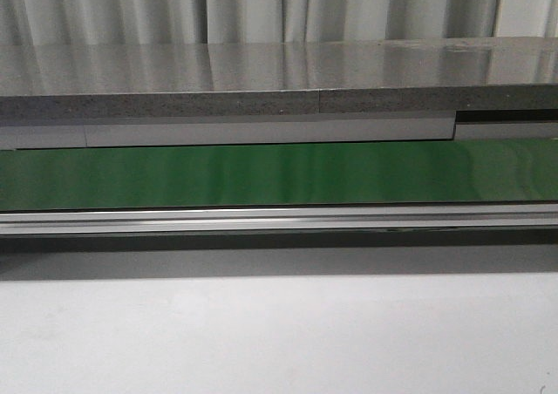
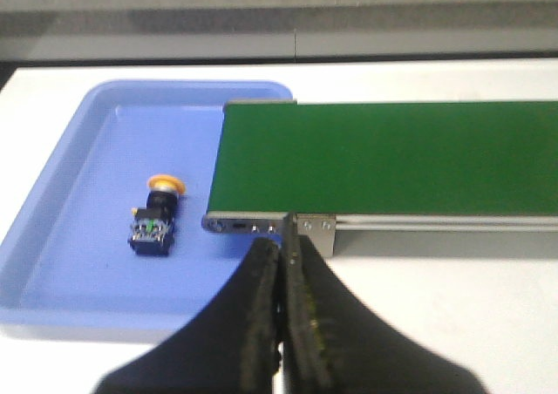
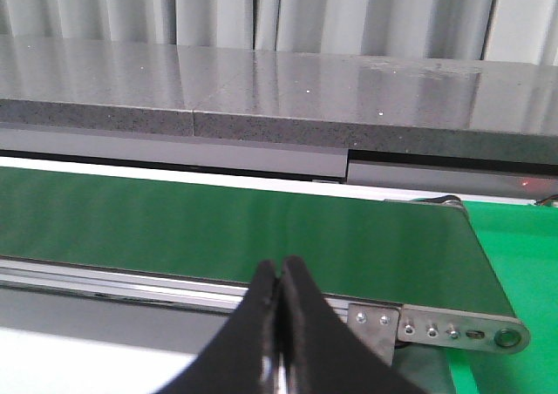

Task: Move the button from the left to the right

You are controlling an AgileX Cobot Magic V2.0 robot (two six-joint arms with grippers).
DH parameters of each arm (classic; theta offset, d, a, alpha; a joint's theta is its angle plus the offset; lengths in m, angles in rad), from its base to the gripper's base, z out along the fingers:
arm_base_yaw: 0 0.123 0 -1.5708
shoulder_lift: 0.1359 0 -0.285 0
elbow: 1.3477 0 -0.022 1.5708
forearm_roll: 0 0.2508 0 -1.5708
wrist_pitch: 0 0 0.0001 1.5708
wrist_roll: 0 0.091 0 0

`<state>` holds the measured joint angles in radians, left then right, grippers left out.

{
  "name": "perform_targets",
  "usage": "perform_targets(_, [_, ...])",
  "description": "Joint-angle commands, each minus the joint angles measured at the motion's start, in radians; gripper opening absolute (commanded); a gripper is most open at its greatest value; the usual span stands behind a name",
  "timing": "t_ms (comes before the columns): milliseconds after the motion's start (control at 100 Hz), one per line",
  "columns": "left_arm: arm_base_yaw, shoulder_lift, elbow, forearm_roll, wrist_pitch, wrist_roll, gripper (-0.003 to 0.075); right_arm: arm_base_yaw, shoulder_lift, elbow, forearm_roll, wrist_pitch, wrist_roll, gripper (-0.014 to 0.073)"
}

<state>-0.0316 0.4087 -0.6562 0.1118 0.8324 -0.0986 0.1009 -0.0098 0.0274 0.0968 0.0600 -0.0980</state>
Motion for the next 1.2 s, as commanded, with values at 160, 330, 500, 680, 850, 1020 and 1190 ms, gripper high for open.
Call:
perform_targets(160, [0.0,0.101,-0.078,-0.021,0.067,-0.011,-0.0019,0.0,-0.015,-0.018,-0.009,-0.073,0.003,-0.0068])
perform_targets(330, [0.0,0.106,-0.076,-0.023,0.069,-0.011,-0.0019,0.0,-0.015,-0.018,-0.009,-0.073,0.003,-0.0068])
perform_targets(500, [0.0,0.106,-0.076,-0.028,0.069,-0.011,-0.0008,0.0,-0.015,-0.018,-0.009,-0.073,0.003,-0.0068])
perform_targets(680, [0.0,0.106,-0.076,-0.043,0.069,-0.011,0.0267,0.0,-0.015,-0.018,-0.009,-0.073,0.003,-0.0068])
perform_targets(850, [0.0,0.106,-0.076,-0.048,0.069,-0.011,0.0607,0.0,-0.015,-0.018,-0.009,-0.073,0.003,-0.0068])
perform_targets(1020, [0.0,0.106,-0.076,-0.092,0.062,-0.011,0.0635,0.0,-0.015,-0.018,-0.009,-0.073,0.003,-0.0068])
perform_targets(1190, [0.0,0.136,-0.12,-0.082,0.063,-0.011,0.0635,0.0,-0.015,-0.018,-0.009,-0.073,0.003,-0.0068])
